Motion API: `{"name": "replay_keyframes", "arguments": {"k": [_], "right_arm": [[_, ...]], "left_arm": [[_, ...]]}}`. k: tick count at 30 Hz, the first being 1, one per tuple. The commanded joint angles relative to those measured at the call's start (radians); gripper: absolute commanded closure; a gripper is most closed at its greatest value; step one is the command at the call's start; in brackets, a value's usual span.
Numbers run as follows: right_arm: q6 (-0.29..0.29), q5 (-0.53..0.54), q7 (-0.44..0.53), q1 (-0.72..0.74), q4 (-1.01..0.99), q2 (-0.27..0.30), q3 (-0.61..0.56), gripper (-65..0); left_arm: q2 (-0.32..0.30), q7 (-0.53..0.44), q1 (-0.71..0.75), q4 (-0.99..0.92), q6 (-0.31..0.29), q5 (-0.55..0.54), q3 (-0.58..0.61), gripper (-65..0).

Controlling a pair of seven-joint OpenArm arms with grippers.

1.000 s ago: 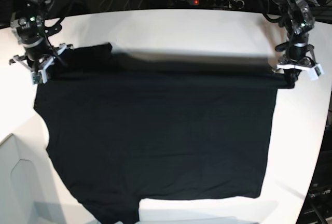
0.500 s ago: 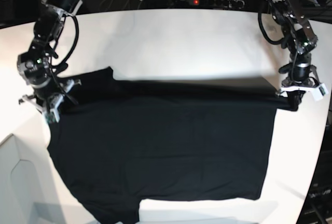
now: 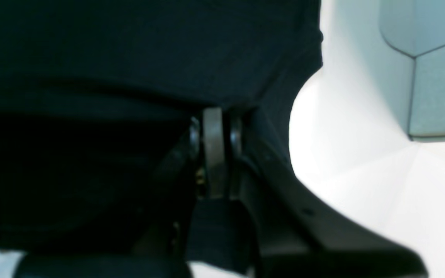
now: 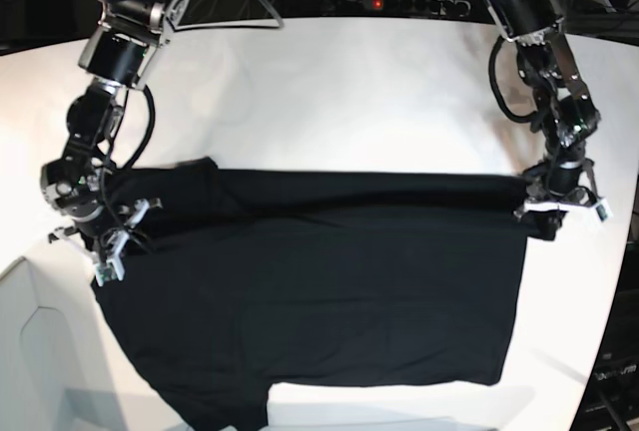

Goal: Fold the T-shirt properly
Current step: 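Lift the shoulder edge with both grippers and pull it toward the hem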

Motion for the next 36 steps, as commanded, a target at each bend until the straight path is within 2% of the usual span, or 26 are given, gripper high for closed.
{"name": "replay_keyframes", "arguments": {"k": [1,10,18,20,25,34,36], "right_arm": [[0.003,0.009,0.016,0.034,0.003,0.009,0.005,0.0],[0.003,0.009,0.018,0.1,-0.032,0.007,0.002,0.0],[0.003,0.008,0.021,0.211,-0.192,0.026,0.0,0.0],[0.003,0.008,0.055,0.228,-0.233,0.027,0.0,0.0],[0.003,0.008,0.114,0.225,-0.26,0.029,0.0,0.0],[0.003,0.008,0.111,0.195,-0.261,0.029,0.0,0.0],[0.003,0.008,0.105,0.195,-0.269,0.029,0.0,-3.4]], "left_arm": [[-0.015,-0.028,-0.031,0.017,-0.008,0.003,-0.002,-0.1],[-0.015,-0.028,-0.13,-0.058,-0.01,0.07,-0.002,-0.1],[-0.015,-0.035,-0.165,-0.138,-0.015,0.079,-0.002,-0.1],[-0.015,-0.035,-0.182,-0.161,-0.015,0.079,-0.002,-0.1],[-0.015,-0.035,-0.189,-0.179,-0.015,0.079,-0.002,-0.1],[-0.015,-0.031,-0.214,-0.228,-0.01,0.079,-0.002,-0.8],[-0.015,-0.026,-0.236,-0.255,-0.008,0.079,-0.002,-4.8]]}}
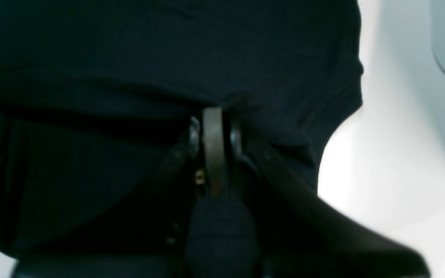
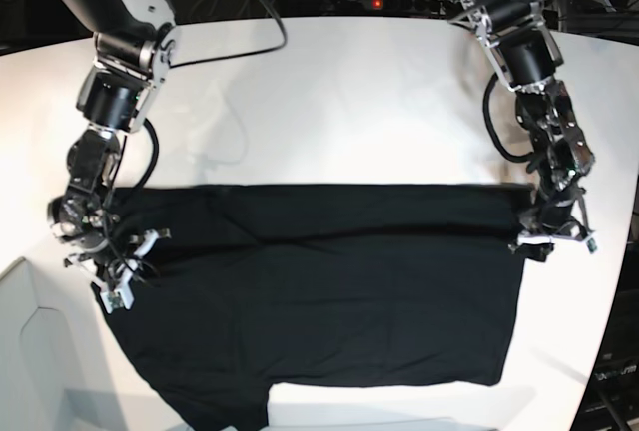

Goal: Fold the T-shirt properly
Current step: 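Lift the shoulder edge with both grippers and pull it toward the hem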

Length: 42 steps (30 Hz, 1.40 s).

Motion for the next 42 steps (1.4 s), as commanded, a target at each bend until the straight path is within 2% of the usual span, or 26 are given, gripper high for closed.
{"name": "replay_keyframes", "arguments": {"k": [1,5,7,13,15,22,28,29,31,34,36,37,42], "right_arm": [[0.003,0.01,0.016,0.026,0.009,0.01,-0.001,-6.9],[0.003,0.014,0.024,0.026,0.015,0.01,0.005,-25.1],[0.003,0.016,0.026,0.028,0.017,0.01,0.005,-29.2],[0.003,0.016,0.015,-0.032,0.155,0.001,0.007,-29.5],[0.003,0.018,0.015,-0.068,0.223,-0.02,0.007,-29.7],[0.003,0.016,0.015,-0.189,0.321,-0.025,0.008,-29.8],[0.003,0.018,0.019,-0.213,0.313,-0.008,0.156,-29.8],[0.003,0.019,0.021,-0.215,0.295,0.006,0.169,-29.8],[0.003,0.019,0.024,-0.21,0.236,0.027,0.191,-29.8],[0.003,0.019,0.026,-0.206,0.161,0.073,0.2,-29.8],[0.003,0.019,0.026,-0.204,0.126,0.081,0.2,-29.8],[0.003,0.019,0.026,-0.204,0.114,0.082,0.2,-29.8],[0.003,0.018,0.027,-0.2,0.065,0.084,0.266,-29.8]], "left_arm": [[-0.016,-0.023,-0.033,0.006,-0.004,-0.007,-0.002,-9.5],[-0.017,-0.023,-0.033,0.006,-0.01,-0.007,-0.002,-33.7],[-0.017,-0.023,-0.032,0.014,-0.012,-0.007,-0.002,-38.1],[-0.017,-0.023,0.077,0.128,-0.005,-0.01,-0.01,-37.0],[-0.017,-0.026,0.128,0.14,-0.005,-0.014,-0.01,-37.0],[-0.009,-0.035,0.154,0.014,-0.012,-0.016,-0.01,-37.0],[-0.006,-0.035,0.12,-0.057,-0.013,-0.016,-0.002,-36.5],[-0.006,-0.034,0.119,-0.064,-0.013,-0.016,-0.002,-36.0],[-0.006,-0.034,0.119,-0.075,-0.013,-0.016,-0.001,-31.0],[-0.006,-0.035,0.119,-0.097,-0.013,-0.017,0.027,-14.5],[-0.008,-0.035,0.119,-0.1,-0.013,-0.017,0.045,-2.2],[-0.008,-0.035,0.12,-0.1,-0.013,-0.017,0.052,0.0],[-0.008,-0.035,0.125,-0.1,-0.013,-0.017,0.062,0.0]]}}
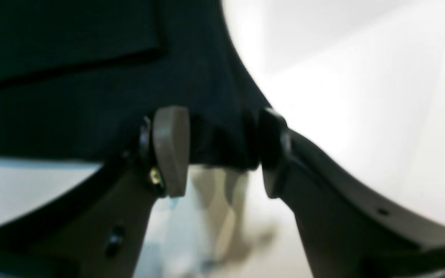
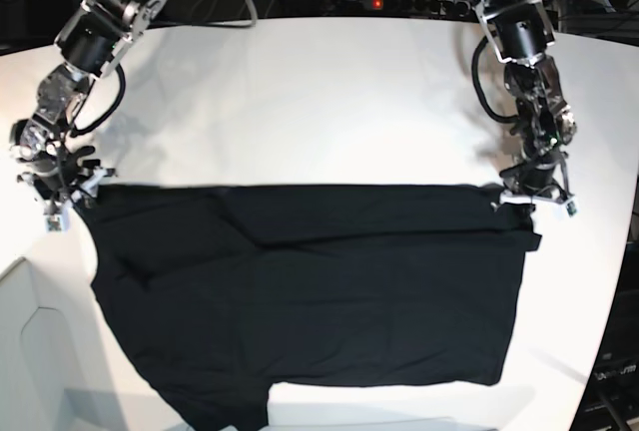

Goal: Fold the T-shirt properly
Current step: 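Lift the shoulder edge with both grippers and pull it toward the hem, then drag the shirt with both grippers back toward the robot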

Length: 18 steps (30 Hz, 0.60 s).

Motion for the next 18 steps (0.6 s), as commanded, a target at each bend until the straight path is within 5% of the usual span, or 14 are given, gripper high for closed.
{"name": "replay_keyframes", "arguments": {"k": [1,7,12,18], "right_arm": [[0.005,-0.011,-0.003,0.017,0.004,0.017,0.005,-29.8],[0.005,-0.01,-0.003,-0.017,-0.039,0.037,0.002,-26.1],[0.005,-0.016,-0.015,-0.019,-0.036,0.051,0.005,0.0],[0.005,-0.01,-0.039,-0.069,0.086,0.084,0.003,0.0]], "left_arm": [[-0.002,0.052,0.0,0.0,0.003,0.009,0.003,-0.1],[-0.004,0.06,0.046,0.034,0.003,0.009,-0.006,-0.1],[-0.001,0.063,0.146,0.175,0.008,0.008,-0.004,-0.1],[-0.001,0.063,0.253,0.347,0.011,0.008,-0.008,-0.1]]}}
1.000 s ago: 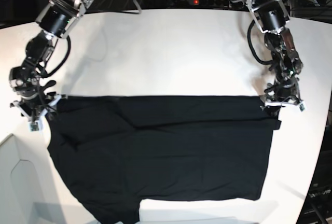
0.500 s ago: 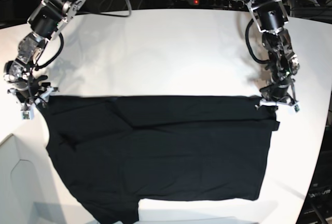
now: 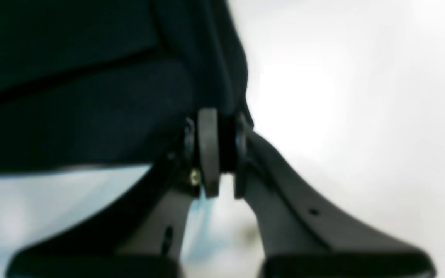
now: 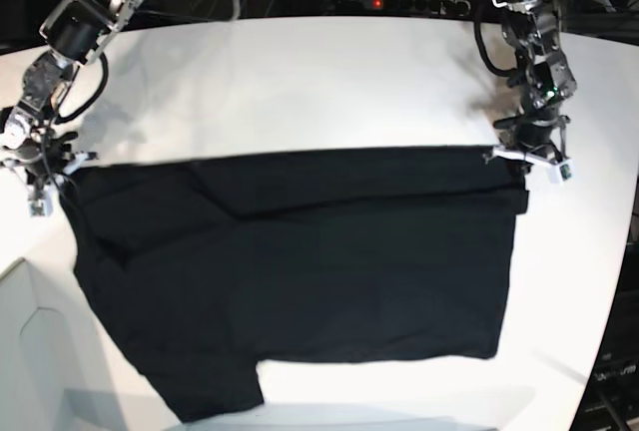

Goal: Fold the T-shirt properly
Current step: 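Drag the shirt with both grippers back toward the robot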

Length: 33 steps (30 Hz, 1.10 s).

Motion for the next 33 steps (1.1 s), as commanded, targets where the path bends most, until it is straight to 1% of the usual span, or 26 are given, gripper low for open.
{"name": "replay_keyframes", "arguments": {"k": [1,3,7,9,10,14,18,21,23,28,31,33], "right_arm": [[0.003,-0.004,0.012,0.004,0.057,0.022,0.004,0.0],[0.003,-0.007,0.012,-0.005,0.125,0.018,-0.006,0.0],[0.003,-0.012,0.012,-0.008,0.212,0.024,-0.084,0.0],[0.003,-0.012,0.002,-0.001,0.237,0.044,-0.102,0.0],[0.003,-0.012,-0.021,0.013,0.24,0.057,-0.116,0.0],[0.003,-0.012,-0.116,0.122,0.212,0.102,-0.188,0.0],[0.003,-0.013,-0.156,0.268,0.143,0.128,-0.231,0.0],[0.003,-0.013,-0.21,0.358,0.082,0.137,-0.236,0.0],[0.003,-0.013,-0.235,0.385,0.06,0.146,-0.236,0.0],[0.003,-0.013,-0.244,0.372,0.092,0.145,-0.228,0.0],[0.003,-0.013,-0.245,0.294,0.149,0.148,-0.227,0.0],[0.003,-0.013,-0.245,0.223,0.206,0.148,-0.227,0.0]], "left_arm": [[-0.014,-0.031,-0.002,0.042,0.004,-0.001,-0.007,-0.1],[-0.017,-0.03,0.003,0.08,0.004,-0.001,-0.007,-0.1],[-0.022,-0.022,-0.008,0.151,0.004,-0.001,-0.007,-0.1],[-0.023,0.032,-0.043,0.169,0.004,-0.001,-0.007,-0.1],[-0.023,0.067,-0.071,0.174,0.004,0.001,-0.007,-0.1],[-0.022,0.18,-0.16,0.184,0.001,0.007,-0.047,-0.1],[-0.022,0.283,-0.249,0.183,0.004,0.007,-0.058,-0.1],[-0.023,0.325,-0.281,0.183,0.004,0.01,-0.058,-0.1],[-0.023,0.332,-0.283,0.186,0.004,0.01,-0.058,-0.1],[-0.023,0.331,-0.274,0.186,0.004,0.01,-0.058,-0.1],[-0.023,0.329,-0.238,0.189,0.004,0.005,-0.065,-0.1],[-0.017,0.331,-0.203,0.223,0.0,0.002,-0.102,-0.1]]}}
